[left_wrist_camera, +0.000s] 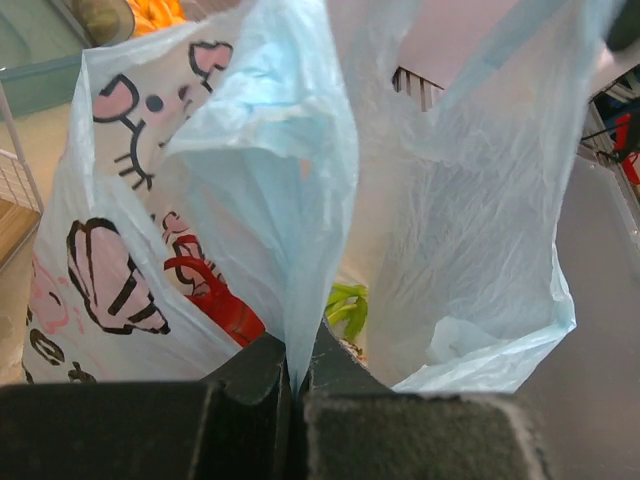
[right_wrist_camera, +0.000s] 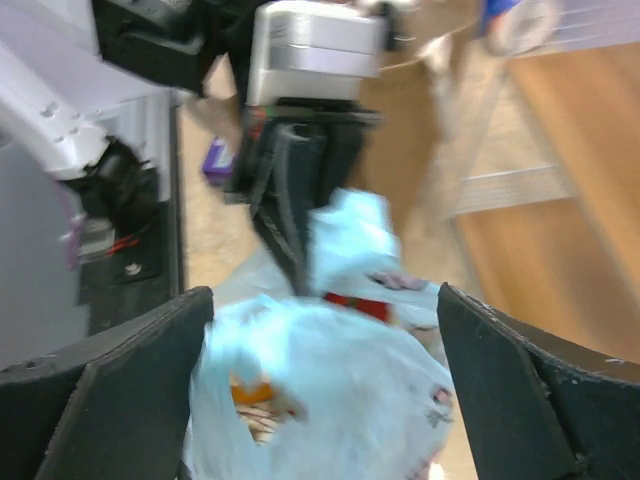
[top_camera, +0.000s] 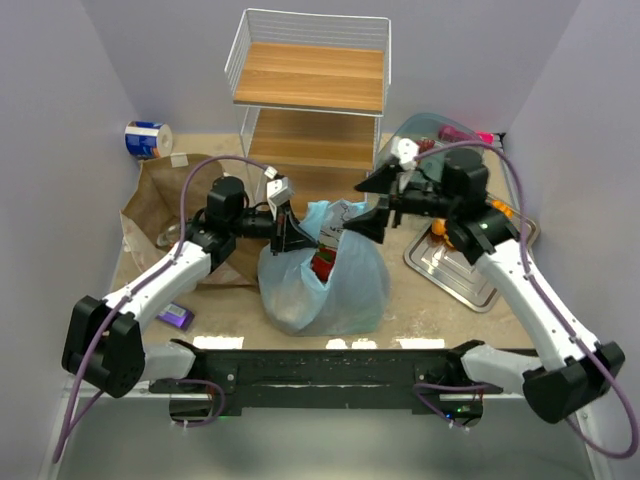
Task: Place the mixed food into the grocery bags and tie them
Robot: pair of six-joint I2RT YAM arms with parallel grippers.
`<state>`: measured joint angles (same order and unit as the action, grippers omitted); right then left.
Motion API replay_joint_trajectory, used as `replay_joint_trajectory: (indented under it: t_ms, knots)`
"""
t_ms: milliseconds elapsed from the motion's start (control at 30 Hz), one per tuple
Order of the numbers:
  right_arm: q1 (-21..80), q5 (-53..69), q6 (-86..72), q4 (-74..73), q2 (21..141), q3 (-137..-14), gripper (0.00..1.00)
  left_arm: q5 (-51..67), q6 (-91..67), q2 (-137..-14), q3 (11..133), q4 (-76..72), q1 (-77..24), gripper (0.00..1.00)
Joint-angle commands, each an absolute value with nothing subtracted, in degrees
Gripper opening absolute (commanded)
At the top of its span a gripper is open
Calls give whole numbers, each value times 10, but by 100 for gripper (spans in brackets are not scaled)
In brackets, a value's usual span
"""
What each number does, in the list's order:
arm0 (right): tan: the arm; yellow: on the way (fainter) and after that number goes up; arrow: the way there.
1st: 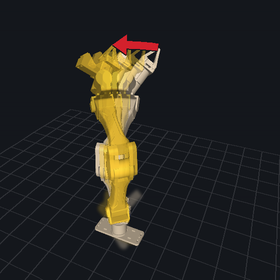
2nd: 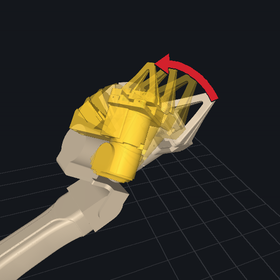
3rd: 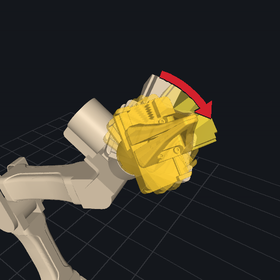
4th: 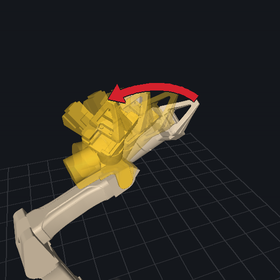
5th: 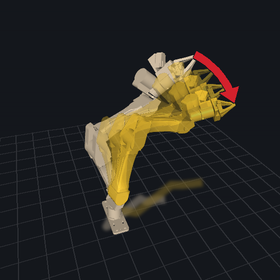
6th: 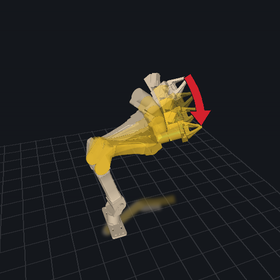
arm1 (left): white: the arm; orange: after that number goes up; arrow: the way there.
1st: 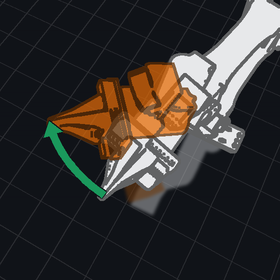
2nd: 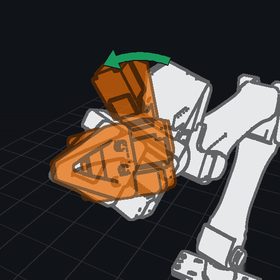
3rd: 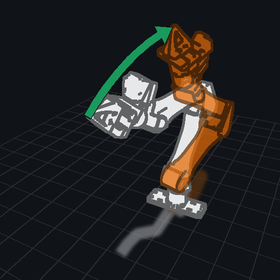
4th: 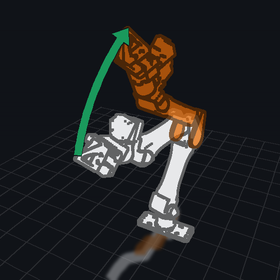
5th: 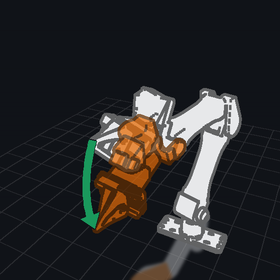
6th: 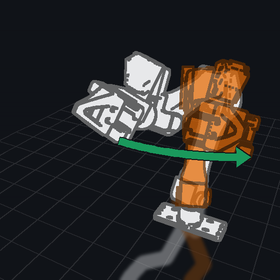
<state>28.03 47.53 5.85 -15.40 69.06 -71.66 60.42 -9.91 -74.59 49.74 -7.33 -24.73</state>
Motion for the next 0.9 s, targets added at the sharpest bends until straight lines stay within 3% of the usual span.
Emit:
replay_joint_trajectory:
  t_ms: [0,400,733,767,800,867]
  knots:
    - [186,528,19,-75,607,-660,99,615,-82,-711,517,-71,-236,0]
    - [178,568,-20,-4,521,-550,99,623,-98,-705,512,-90,-214,0]
    - [178,584,33,-3,569,-564,95,628,-98,-706,509,-92,-213,0]
    - [178,592,39,-3,576,-574,89,630,-99,-706,510,-92,-214,0]
    - [178,598,40,-3,588,-577,69,633,-99,-706,509,-92,-213,0]
    - [179,613,35,-3,595,-583,51,636,-99,-708,511,-88,-213,0]
